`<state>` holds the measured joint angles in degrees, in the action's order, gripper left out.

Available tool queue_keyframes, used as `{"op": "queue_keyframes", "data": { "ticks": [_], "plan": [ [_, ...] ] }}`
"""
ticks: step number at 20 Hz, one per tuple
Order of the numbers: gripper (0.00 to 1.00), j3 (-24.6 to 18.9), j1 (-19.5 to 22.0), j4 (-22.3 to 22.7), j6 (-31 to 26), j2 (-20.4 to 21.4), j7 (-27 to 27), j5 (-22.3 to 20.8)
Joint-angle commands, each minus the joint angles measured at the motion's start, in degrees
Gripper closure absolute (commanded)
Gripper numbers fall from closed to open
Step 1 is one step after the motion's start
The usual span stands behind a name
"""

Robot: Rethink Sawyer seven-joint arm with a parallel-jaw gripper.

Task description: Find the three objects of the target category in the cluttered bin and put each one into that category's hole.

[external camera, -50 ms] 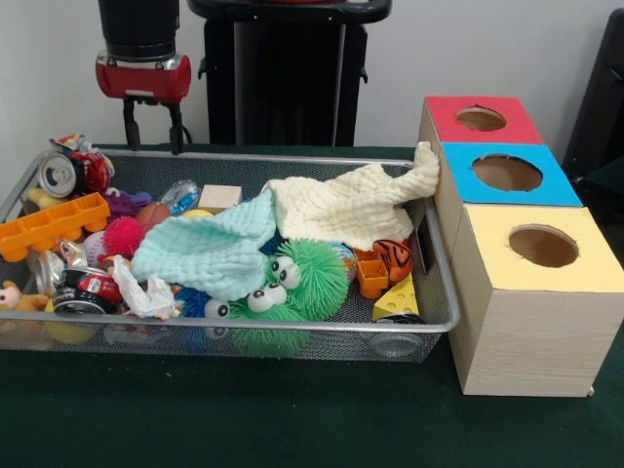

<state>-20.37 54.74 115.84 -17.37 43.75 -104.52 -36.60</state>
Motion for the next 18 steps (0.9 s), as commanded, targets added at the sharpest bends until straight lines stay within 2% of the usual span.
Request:
{"op": "queue_keyframes", "data": {
  "ticks": [1, 8, 18],
  "plan": [
    [0.00, 0.5, -1.5, -1.0, 4.4, -4.2, -3.0, -3.2],
    [0.00, 3.0, -4.9, -2.3, 7.2, -6.2, -4.5, -3.4],
    [0.00, 0.9, -3.8, -2.8, 5.7, -7.2, 1.2, -6.3]
  ]
}}
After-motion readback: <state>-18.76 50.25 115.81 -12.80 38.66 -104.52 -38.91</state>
